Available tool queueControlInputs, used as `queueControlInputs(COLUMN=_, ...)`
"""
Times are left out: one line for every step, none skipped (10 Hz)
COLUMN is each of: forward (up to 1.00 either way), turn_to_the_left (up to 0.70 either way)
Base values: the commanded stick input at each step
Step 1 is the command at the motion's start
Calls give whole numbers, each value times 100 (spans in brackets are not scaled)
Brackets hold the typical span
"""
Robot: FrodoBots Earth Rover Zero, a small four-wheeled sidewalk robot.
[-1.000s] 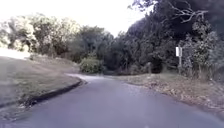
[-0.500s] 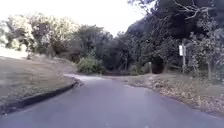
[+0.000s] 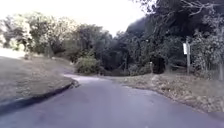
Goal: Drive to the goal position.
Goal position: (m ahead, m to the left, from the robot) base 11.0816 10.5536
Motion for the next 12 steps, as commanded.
queueControlInputs(forward=100, turn_to_the_left=22)
queueControlInputs(forward=100, turn_to_the_left=32)
queueControlInputs(forward=100, turn_to_the_left=7)
queueControlInputs(forward=100, turn_to_the_left=0)
queueControlInputs(forward=100, turn_to_the_left=0)
queueControlInputs(forward=100, turn_to_the_left=0)
queueControlInputs(forward=100, turn_to_the_left=18)
queueControlInputs(forward=100, turn_to_the_left=39)
queueControlInputs(forward=100, turn_to_the_left=27)
queueControlInputs(forward=100, turn_to_the_left=14)
queueControlInputs(forward=100, turn_to_the_left=0)
queueControlInputs(forward=100, turn_to_the_left=0)
